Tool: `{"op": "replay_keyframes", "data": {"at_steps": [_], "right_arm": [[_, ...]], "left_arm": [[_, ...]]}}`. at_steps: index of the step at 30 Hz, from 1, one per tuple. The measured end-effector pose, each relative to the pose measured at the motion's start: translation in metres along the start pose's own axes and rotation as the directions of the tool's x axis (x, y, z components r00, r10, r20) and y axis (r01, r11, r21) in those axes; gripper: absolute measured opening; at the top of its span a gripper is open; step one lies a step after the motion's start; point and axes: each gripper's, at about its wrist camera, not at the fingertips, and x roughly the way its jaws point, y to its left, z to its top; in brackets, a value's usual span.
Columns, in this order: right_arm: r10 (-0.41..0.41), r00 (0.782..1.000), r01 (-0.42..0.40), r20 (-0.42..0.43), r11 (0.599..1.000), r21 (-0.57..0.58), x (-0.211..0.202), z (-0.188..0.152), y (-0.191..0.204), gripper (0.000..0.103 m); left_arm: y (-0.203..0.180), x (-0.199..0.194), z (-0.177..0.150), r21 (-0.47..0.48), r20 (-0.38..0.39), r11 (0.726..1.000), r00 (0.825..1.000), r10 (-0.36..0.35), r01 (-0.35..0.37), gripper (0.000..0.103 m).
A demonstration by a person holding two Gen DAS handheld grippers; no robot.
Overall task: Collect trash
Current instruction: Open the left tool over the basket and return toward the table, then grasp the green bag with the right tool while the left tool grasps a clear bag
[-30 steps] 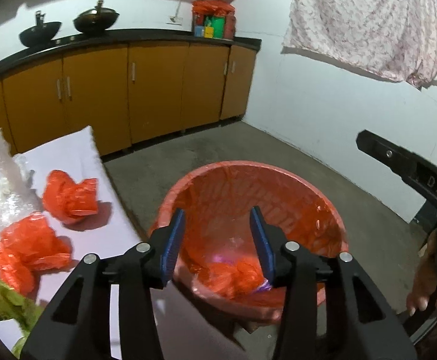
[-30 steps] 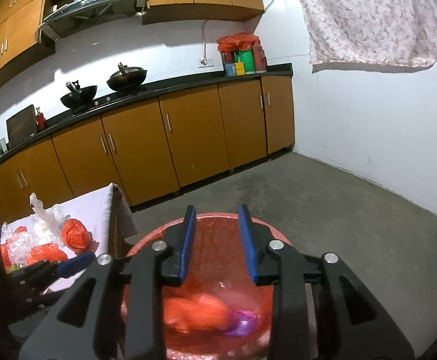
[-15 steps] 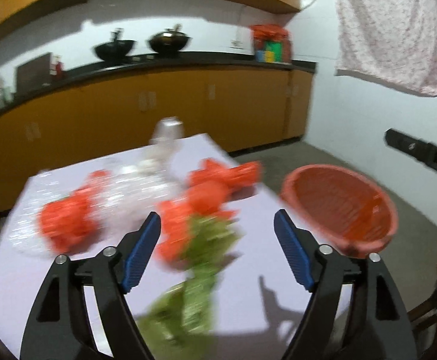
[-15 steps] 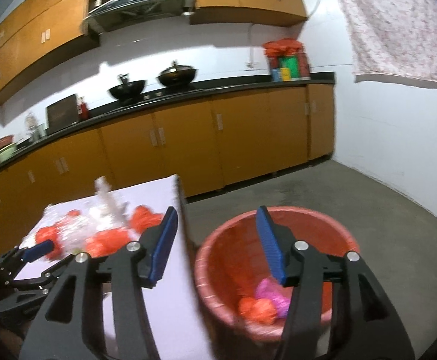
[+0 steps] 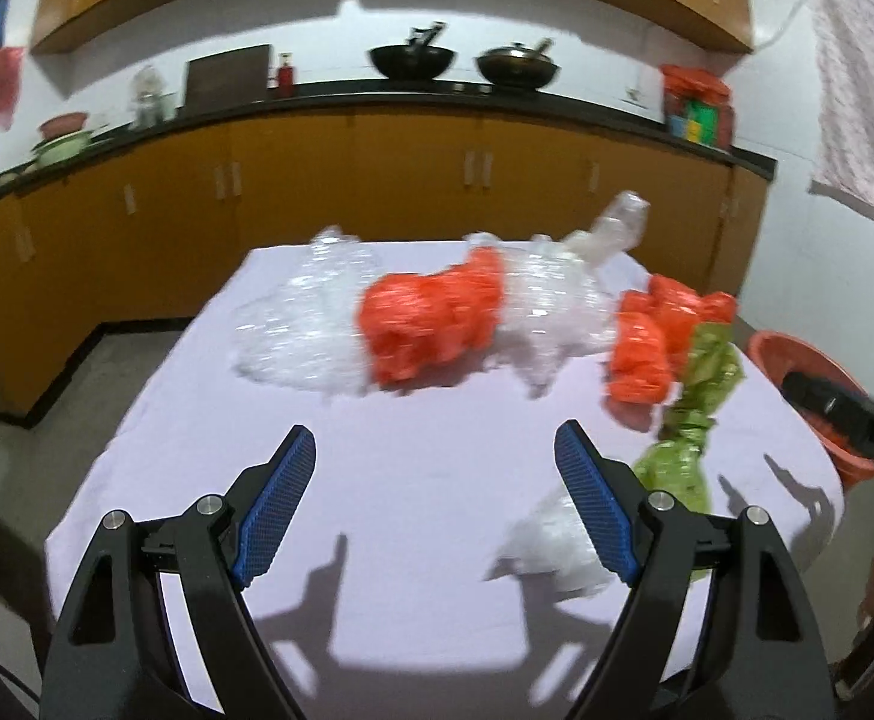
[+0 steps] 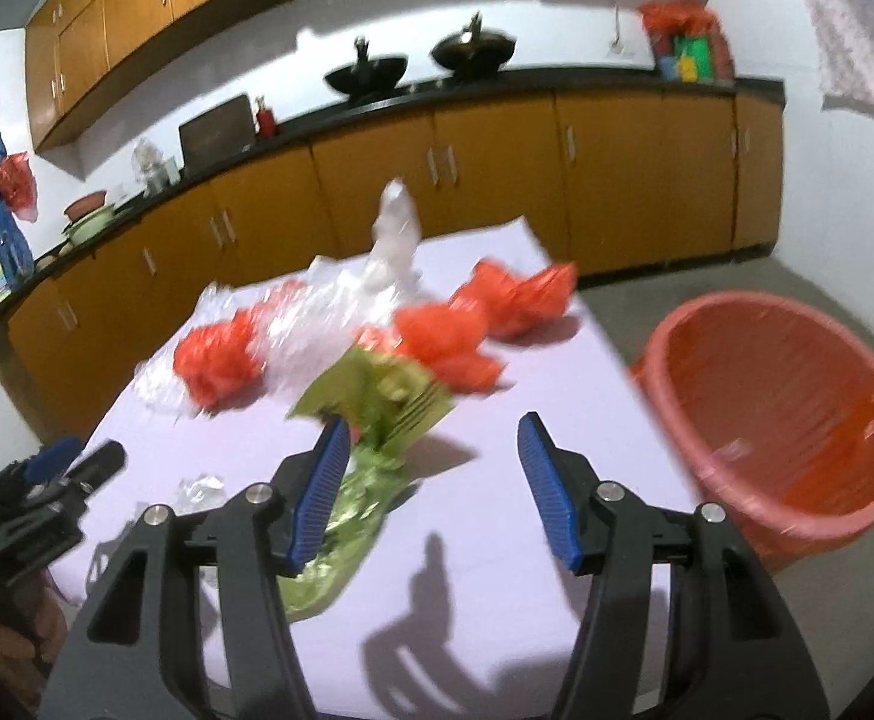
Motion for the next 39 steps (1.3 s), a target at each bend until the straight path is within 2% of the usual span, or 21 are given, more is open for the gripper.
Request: {"op": "replay_keyframes", "data": {"at_steps": [5, 9, 14, 17, 18, 21, 32, 39], "right_arm": [[-0.008, 0.998, 0.007, -0.064, 1.0, -0.011, 0.031, -0.009, 0.019, 0.058], [-0.03, 0.994, 0.03, -0.105, 1.0, 0.005, 0.052, -0.01, 0.02, 0.058], [-0.022, 0.987, 0.019, -0.16, 1.0, -0.015, 0.071, -0.014, 0.027, 0.057], [-0.021, 0.981, 0.013, -0.194, 0.999, -0.043, 0.078, -0.017, 0.031, 0.031], [-0.019, 0.981, 0.01, -0.194, 0.999, -0.045, 0.078, -0.018, 0.031, 0.026], [-0.015, 0.982, 0.008, -0.187, 0.999, -0.036, 0.073, -0.018, 0.026, 0.021], [-0.067, 0.996, 0.065, -0.067, 0.998, -0.025, 0.018, -0.005, -0.01, 0.02], [-0.105, 0.994, 0.104, -0.04, 0.994, -0.017, -0.002, -0.001, -0.032, 0.02]], "left_arm": [[0.026, -0.003, -0.005, -0.044, 0.007, 0.999, 1.0, 0.026, -0.025, 0.082], [0.032, -0.002, -0.009, -0.061, -0.001, 0.998, 1.0, 0.024, -0.024, 0.082], [0.03, 0.0, -0.013, -0.066, -0.011, 0.998, 1.0, -0.002, 0.001, 0.082], [0.023, 0.002, -0.015, -0.053, -0.015, 0.998, 1.0, -0.022, 0.021, 0.082], [0.019, 0.002, -0.016, -0.048, -0.017, 0.998, 0.999, -0.03, 0.029, 0.082], [0.011, 0.003, -0.017, -0.031, -0.02, 0.998, 0.998, -0.051, 0.05, 0.082], [-0.034, 0.014, -0.025, 0.044, -0.074, 0.989, 0.988, -0.134, 0.138, 0.085], [-0.053, 0.036, -0.028, 0.067, -0.148, 0.991, 0.983, -0.108, 0.119, 0.085]]}}
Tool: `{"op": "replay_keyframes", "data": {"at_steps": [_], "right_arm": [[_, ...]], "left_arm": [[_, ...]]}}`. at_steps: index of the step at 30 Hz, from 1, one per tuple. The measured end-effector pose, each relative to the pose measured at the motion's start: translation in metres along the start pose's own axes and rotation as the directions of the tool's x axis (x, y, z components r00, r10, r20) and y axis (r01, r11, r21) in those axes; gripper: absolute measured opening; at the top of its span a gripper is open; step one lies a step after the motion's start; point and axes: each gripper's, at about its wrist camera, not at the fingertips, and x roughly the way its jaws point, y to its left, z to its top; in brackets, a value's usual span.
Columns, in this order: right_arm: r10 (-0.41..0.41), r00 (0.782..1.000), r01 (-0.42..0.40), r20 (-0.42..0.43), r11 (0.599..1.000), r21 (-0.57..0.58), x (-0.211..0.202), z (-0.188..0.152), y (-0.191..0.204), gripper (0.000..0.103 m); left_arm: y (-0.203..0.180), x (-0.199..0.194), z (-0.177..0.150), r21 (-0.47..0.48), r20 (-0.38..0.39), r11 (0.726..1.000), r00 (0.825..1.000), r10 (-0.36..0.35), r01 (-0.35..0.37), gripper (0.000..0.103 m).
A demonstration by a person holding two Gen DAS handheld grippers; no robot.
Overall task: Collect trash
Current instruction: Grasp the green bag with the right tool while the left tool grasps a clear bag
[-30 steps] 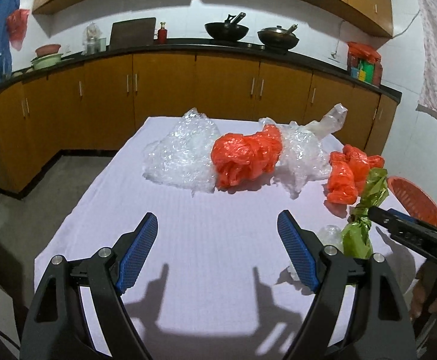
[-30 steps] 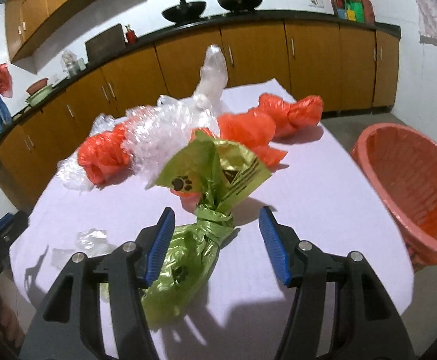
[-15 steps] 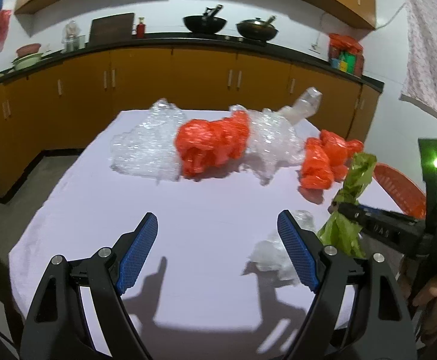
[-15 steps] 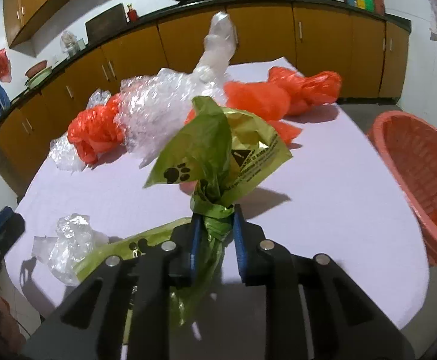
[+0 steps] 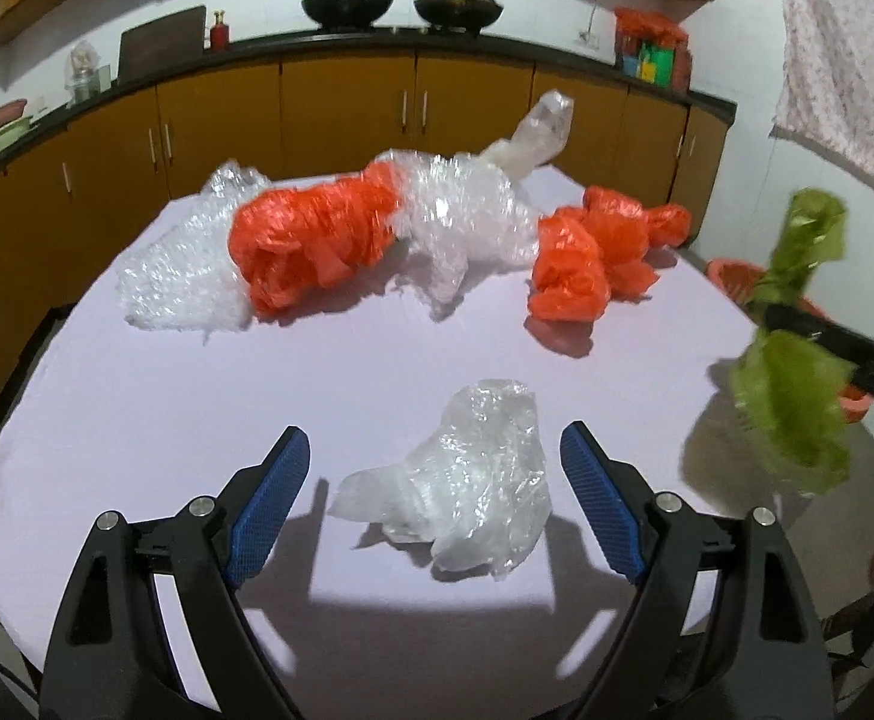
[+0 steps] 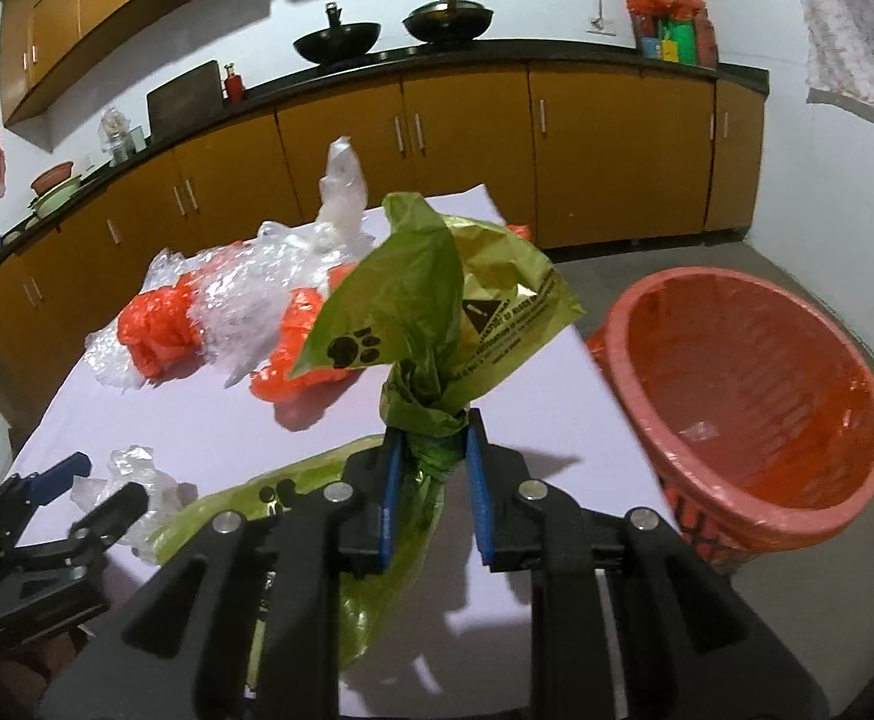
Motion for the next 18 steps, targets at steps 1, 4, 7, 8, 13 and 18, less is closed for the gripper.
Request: {"op": "replay_keyframes", "data": {"at_steps": [1, 4, 7, 8, 13, 18], "right_arm": [[0.0, 1.0, 0.0, 0.002, 1.0, 0.001, -0.001, 0.0, -0.001, 0.02], [0.0, 1.0, 0.0, 0.005, 1.0, 0.003, -0.004, -0.001, -0.004, 0.02], [-0.001, 1.0, 0.001, 0.012, 1.0, 0.0, -0.006, -0.001, -0.004, 0.02], [0.0, 1.0, 0.0, 0.015, 1.0, 0.0, -0.007, 0.0, -0.004, 0.02], [-0.007, 0.999, 0.008, 0.052, 1.0, -0.013, -0.017, 0.002, -0.002, 0.02], [-0.032, 0.994, 0.035, 0.106, 0.999, -0.028, -0.034, 0.008, -0.006, 0.02]], "left_arm": [[0.0, 0.003, 0.0, -0.005, -0.011, 1.0, 1.0, 0.001, -0.001, 0.083], [0.001, 0.01, -0.002, -0.026, -0.041, 1.0, 0.999, -0.005, 0.004, 0.072], [0.002, 0.014, -0.004, -0.032, -0.06, 0.999, 0.998, -0.012, 0.01, 0.052], [0.003, 0.015, -0.004, -0.033, -0.067, 0.999, 0.998, -0.014, 0.012, 0.046], [0.006, 0.012, 0.001, -0.046, -0.057, 0.999, 0.998, -0.022, 0.019, 0.033], [-0.001, -0.004, 0.024, -0.035, 0.005, 0.998, 0.999, -0.045, 0.045, 0.032]]}}
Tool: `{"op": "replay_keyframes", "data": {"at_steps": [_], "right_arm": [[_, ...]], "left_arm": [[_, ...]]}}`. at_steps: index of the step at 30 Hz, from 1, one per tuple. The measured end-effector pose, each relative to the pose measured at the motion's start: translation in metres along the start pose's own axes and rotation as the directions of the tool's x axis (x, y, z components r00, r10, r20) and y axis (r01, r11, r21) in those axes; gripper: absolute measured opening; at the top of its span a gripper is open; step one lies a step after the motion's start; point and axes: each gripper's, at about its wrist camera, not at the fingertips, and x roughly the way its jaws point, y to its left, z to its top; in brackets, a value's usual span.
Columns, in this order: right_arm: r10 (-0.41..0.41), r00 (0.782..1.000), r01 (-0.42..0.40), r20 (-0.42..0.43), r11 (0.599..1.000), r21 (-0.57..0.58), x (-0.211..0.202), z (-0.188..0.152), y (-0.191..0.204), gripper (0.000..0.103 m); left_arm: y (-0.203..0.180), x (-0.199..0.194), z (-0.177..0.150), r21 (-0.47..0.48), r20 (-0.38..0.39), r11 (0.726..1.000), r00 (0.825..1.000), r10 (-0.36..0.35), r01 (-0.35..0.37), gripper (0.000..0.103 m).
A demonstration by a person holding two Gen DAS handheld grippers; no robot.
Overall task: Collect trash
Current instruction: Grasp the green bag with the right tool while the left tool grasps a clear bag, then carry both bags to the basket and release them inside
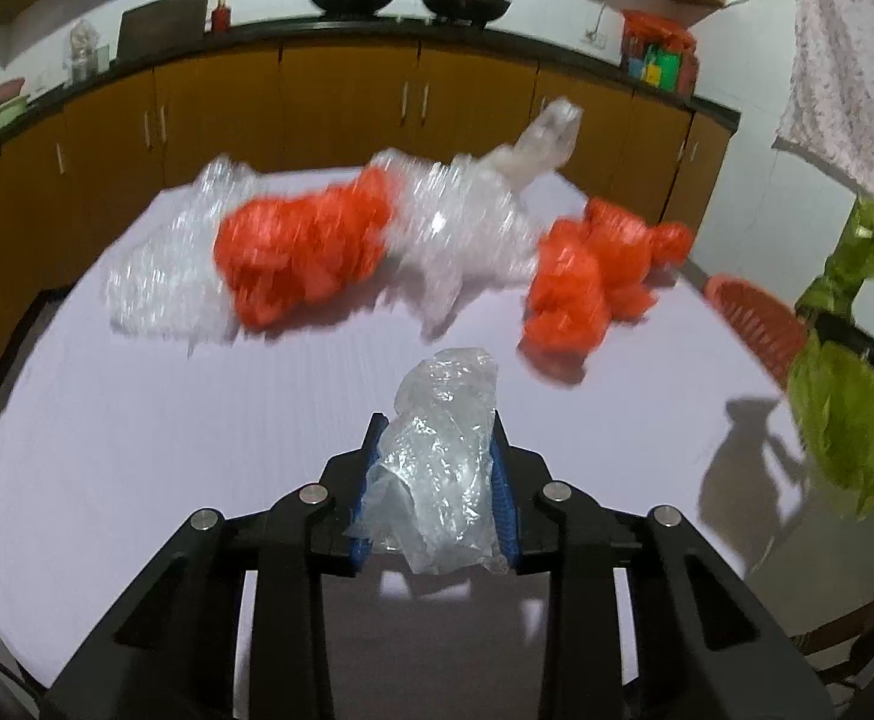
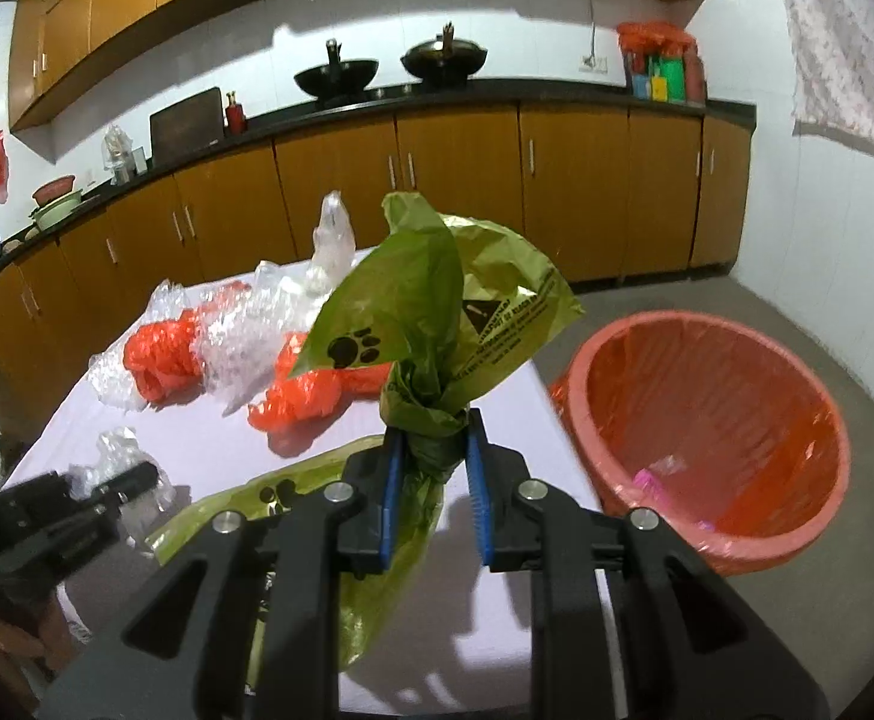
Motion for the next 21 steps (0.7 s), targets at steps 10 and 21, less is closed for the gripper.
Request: {"op": "replay_keyframes", "data": {"at_steps": [10, 21], "right_arm": [[-0.119, 0.991, 0.116, 0.057, 0.992, 0.047, -0.03, 0.006, -0.052, 0.02], [-0.277, 0.958, 0.266, 0.066, 0.953, 0.146, -0.04, 0.01, -0.135, 0.02]], "left_arm": [[-0.066, -0.011, 0.052, 0.084, 0.096, 0.991, 0.989, -0.115, 0.107, 0.032], [-0.159, 0.01, 0.079, 0.213, 0.097, 0.952, 0.964, -0.246, 0.222, 0.032]]}}
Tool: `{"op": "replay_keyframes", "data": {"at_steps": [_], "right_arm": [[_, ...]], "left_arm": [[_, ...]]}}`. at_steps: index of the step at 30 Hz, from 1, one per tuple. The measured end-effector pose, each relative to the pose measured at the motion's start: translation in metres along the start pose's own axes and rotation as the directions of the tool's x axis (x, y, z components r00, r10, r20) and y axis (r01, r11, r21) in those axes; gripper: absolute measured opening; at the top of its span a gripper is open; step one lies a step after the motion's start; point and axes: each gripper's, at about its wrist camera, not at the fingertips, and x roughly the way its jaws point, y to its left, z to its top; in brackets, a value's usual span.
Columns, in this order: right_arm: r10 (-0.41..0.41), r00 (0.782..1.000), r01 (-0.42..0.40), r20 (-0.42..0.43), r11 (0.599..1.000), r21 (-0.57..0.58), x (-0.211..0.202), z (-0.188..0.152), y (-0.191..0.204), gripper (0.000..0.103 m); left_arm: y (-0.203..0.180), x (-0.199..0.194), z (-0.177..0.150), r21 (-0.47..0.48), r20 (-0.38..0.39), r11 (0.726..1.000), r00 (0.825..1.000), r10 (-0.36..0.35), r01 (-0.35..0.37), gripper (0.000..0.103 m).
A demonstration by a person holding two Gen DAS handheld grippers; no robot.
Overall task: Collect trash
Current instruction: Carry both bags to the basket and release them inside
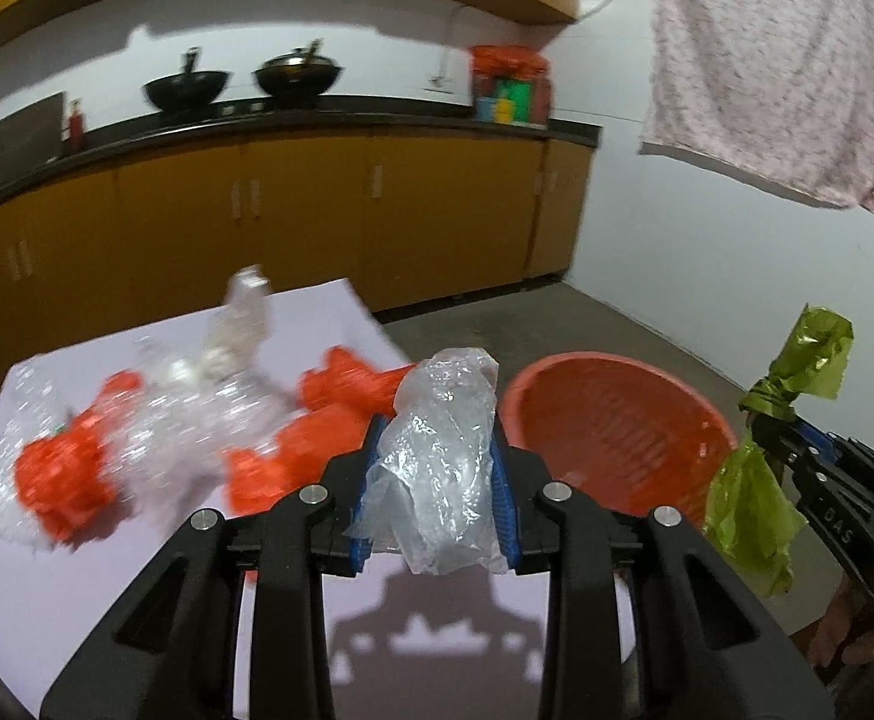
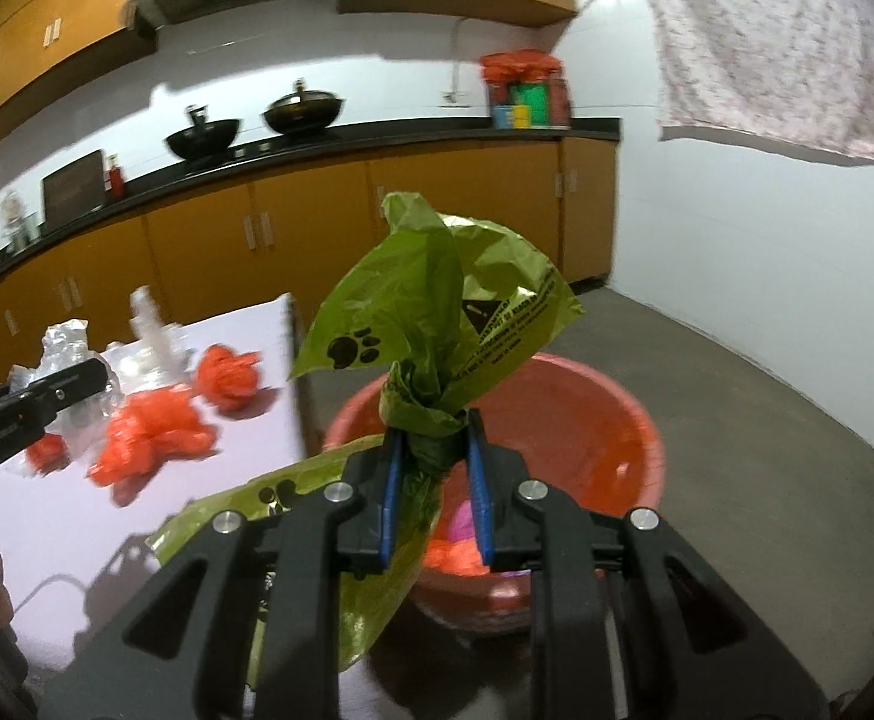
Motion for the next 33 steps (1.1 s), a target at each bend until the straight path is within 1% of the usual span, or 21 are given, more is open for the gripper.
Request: {"op": "replay_keyframes", "data": {"at_steps": [3, 7, 14, 25, 31, 33], "right_arm": [[-0.023, 1.0, 0.023, 0.003, 1.0, 0.011, 0.008, 0.003, -0.013, 0.02], [-0.045, 0.999, 0.045, 0.003, 0.999, 0.022, 0.017, 0.003, -0.024, 0.02], [-0.082, 0.997, 0.081, -0.001, 0.996, 0.044, 0.037, 0.004, -0.045, 0.02], [-0.104, 0.995, 0.104, 0.001, 0.994, 0.033, 0.063, 0.011, -0.05, 0.021], [-0.115, 0.993, 0.115, -0.009, 0.993, 0.04, 0.074, 0.012, -0.055, 0.021], [-0.114, 0.993, 0.115, -0.01, 0.993, 0.041, 0.076, 0.014, -0.055, 0.024]], "left_arm": [[-0.022, 0.017, 0.007, 0.034, -0.005, 0.999, 0.999, -0.038, 0.038, 0.032], [-0.044, 0.037, 0.008, 0.057, -0.023, 0.995, 0.996, -0.08, 0.082, 0.032], [-0.071, 0.066, 0.007, 0.086, -0.051, 0.987, 0.99, -0.134, 0.138, 0.032], [-0.086, 0.098, 0.009, 0.105, -0.081, 0.979, 0.983, -0.165, 0.173, 0.033], [-0.091, 0.11, 0.008, 0.117, -0.098, 0.974, 0.978, -0.182, 0.193, 0.033], [-0.093, 0.113, 0.008, 0.121, -0.098, 0.972, 0.977, -0.189, 0.2, 0.034]]}}
